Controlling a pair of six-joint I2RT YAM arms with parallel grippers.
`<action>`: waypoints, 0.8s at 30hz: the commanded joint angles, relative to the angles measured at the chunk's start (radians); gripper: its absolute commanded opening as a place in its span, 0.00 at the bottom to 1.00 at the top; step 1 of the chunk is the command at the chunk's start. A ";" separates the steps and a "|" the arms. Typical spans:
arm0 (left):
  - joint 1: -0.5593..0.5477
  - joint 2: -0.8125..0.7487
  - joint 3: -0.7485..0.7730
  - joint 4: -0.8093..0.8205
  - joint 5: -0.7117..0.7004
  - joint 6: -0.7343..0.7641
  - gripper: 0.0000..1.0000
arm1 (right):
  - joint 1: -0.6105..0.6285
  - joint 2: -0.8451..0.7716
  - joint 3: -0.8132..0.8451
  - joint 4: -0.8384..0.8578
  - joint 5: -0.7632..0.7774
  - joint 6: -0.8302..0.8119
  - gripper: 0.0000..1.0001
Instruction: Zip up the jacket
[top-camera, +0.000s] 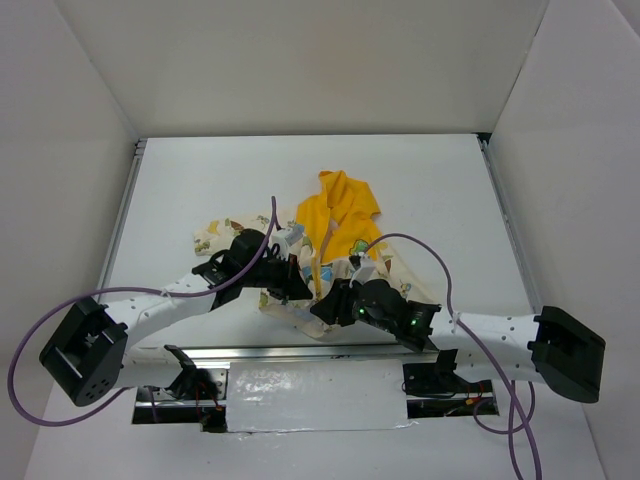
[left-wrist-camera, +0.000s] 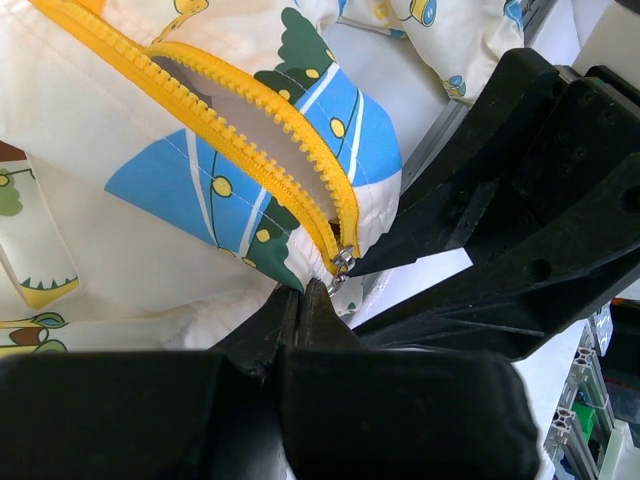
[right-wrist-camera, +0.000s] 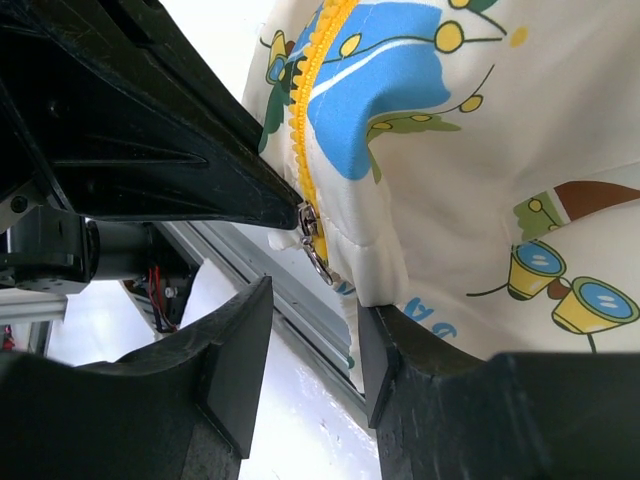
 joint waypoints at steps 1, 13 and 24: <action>-0.008 -0.005 0.041 0.021 0.029 0.019 0.00 | 0.009 0.010 0.025 0.074 0.006 -0.012 0.46; -0.008 -0.002 0.033 0.032 0.037 0.018 0.00 | 0.009 0.024 0.021 0.088 0.036 0.047 0.35; -0.008 -0.005 0.029 0.035 0.037 0.018 0.00 | 0.015 0.027 0.032 0.117 0.076 0.071 0.32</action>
